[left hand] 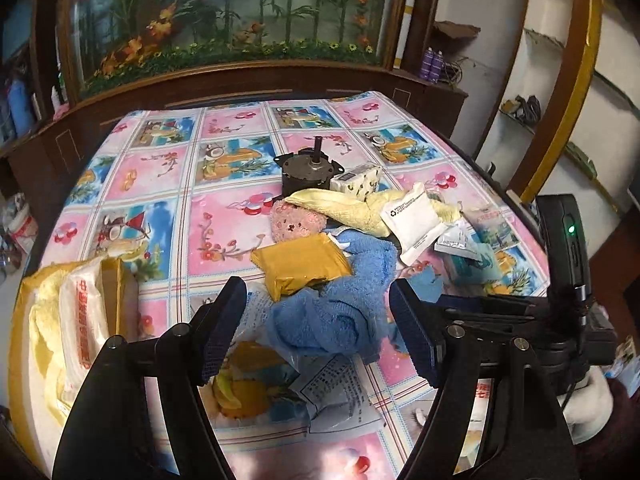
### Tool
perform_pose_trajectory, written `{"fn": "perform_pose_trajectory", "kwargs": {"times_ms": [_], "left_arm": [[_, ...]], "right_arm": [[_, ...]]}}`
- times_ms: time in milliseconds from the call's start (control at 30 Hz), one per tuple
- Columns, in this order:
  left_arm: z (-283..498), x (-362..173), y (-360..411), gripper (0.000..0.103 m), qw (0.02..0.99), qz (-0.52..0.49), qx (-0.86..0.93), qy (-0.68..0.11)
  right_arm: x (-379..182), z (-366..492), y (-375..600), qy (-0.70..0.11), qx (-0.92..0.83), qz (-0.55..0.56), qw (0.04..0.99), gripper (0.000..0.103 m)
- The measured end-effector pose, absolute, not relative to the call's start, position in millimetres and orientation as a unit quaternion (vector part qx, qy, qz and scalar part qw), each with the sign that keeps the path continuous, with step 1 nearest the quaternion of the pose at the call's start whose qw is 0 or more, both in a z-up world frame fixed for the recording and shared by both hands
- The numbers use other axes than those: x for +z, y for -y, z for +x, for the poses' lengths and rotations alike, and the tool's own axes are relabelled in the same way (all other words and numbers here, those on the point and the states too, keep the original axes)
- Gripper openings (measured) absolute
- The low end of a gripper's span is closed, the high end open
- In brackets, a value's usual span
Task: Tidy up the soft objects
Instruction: 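Grasp the dark blue towel with the left tool while the right tool grasps the light blue cloth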
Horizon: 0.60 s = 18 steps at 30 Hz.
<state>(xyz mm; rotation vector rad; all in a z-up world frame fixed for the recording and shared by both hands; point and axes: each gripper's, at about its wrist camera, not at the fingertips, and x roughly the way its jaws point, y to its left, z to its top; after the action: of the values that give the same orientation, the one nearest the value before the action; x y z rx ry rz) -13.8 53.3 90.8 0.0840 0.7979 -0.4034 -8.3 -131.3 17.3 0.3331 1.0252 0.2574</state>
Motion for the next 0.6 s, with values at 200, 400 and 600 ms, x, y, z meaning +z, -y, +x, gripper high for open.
{"fn": "perform_pose_trajectory", "kwargs": {"times_ms": [200,400,600], "left_arm": [[2,58,-11,0.075,0.885,0.149,-0.211,-0.387],[13,22,13,0.075,0.862,0.202,-0.214,-0.412],[14,14,16,0.074,0.861,0.199,-0.2,-0.422]], "right_arm": [[19,-21,157,-0.488,0.118,0.147,0.852,0.03],[17,-31,177,-0.491,0.122,0.16,0.848,0.03],[14,-29,173,-0.487,0.126,0.162,0.849,0.033]]}}
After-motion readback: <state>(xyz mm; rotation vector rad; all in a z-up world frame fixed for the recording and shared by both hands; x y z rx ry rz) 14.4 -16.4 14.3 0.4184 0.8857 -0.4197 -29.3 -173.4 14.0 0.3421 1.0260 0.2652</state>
